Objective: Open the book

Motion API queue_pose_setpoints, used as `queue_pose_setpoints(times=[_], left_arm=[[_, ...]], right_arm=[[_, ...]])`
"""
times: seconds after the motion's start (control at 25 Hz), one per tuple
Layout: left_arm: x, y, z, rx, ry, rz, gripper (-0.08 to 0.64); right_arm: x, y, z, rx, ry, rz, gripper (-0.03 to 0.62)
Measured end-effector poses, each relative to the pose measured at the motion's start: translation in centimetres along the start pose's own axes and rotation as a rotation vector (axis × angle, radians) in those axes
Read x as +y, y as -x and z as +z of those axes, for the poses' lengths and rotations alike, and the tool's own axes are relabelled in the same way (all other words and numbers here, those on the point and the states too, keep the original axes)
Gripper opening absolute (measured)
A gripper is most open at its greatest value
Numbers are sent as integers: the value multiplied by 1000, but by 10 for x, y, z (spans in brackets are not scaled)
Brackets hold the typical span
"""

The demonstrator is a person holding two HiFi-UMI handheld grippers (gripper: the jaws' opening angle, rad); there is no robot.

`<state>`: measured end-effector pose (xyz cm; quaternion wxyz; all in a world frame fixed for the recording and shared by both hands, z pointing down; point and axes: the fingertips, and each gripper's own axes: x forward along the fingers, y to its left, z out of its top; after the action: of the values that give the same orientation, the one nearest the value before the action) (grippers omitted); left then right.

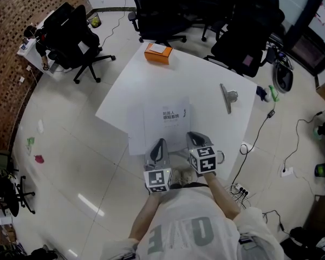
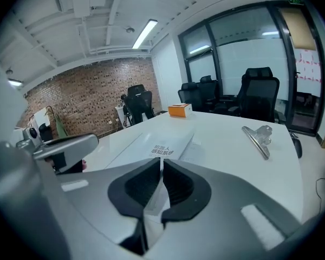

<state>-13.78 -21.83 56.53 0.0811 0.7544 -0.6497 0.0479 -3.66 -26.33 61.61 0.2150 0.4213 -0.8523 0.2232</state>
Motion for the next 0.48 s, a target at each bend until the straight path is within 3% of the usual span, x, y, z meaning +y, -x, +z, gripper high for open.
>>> queue_pose_setpoints(times=[0.48], left_arm=[[-2,-3,-2,5,2,0,11]], right_arm=[[-17,0,-21,62,3,-61,25]])
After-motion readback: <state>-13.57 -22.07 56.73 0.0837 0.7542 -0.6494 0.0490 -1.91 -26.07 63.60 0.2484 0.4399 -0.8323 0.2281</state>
